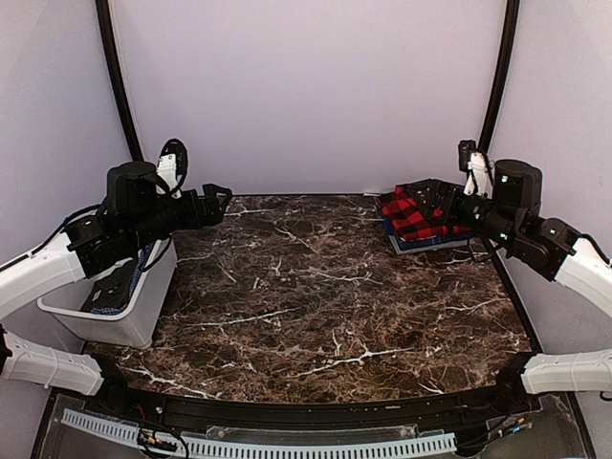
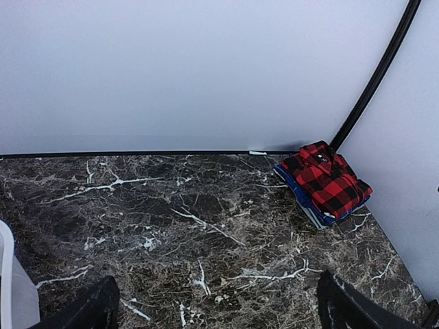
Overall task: Fold and stack the long sleeve shirts
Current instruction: Reset both arms
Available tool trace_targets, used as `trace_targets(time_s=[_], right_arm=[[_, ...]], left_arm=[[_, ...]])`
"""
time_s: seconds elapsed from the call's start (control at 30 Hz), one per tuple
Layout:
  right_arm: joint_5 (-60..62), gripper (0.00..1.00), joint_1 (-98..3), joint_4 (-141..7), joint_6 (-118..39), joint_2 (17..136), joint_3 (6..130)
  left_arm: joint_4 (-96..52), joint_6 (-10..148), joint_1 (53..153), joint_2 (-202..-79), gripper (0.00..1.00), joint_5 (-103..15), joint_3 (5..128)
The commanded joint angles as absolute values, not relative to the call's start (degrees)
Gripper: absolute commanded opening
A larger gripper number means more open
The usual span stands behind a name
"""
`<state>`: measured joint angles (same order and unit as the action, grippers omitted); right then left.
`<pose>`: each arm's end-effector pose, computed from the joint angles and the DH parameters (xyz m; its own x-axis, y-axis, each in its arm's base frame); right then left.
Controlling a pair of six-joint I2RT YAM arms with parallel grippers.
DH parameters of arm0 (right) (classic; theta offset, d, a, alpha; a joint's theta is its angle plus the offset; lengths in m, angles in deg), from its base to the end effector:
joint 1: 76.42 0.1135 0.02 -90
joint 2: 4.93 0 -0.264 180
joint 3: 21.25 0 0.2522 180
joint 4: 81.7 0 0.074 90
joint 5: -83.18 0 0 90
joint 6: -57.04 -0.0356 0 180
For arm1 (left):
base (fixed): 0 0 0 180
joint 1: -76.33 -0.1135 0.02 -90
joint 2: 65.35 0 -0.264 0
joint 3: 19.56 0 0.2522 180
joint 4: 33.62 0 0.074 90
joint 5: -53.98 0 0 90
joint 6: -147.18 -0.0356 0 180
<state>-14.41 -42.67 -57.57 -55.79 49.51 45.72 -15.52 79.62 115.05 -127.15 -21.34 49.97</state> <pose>0.1853 0.1182 0.3610 -0.3260 0.2447 -0.9131 -0.3435 0.8692 0.3556 0.2021 -0.1505 0.3606 -0.2865 -0.2435 -0.9266 0.3259 0.8847 -0.3333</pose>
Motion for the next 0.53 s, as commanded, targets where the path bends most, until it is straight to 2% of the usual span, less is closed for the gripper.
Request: trace_targets(time_s=[0.0,0.5], right_arm=[[-14.8,0.99,-42.4,-58.3,-55.5,49.3,45.3],[-14.7,0.99,-42.5,-58.9,-56.2,49.4,44.7]], left_arm=[[-17.3,79.7,114.6,-125.5,0.99,-20.4,49.4],[-18.1,79.1,114.6,-125.5,0.99,-20.2,49.3]])
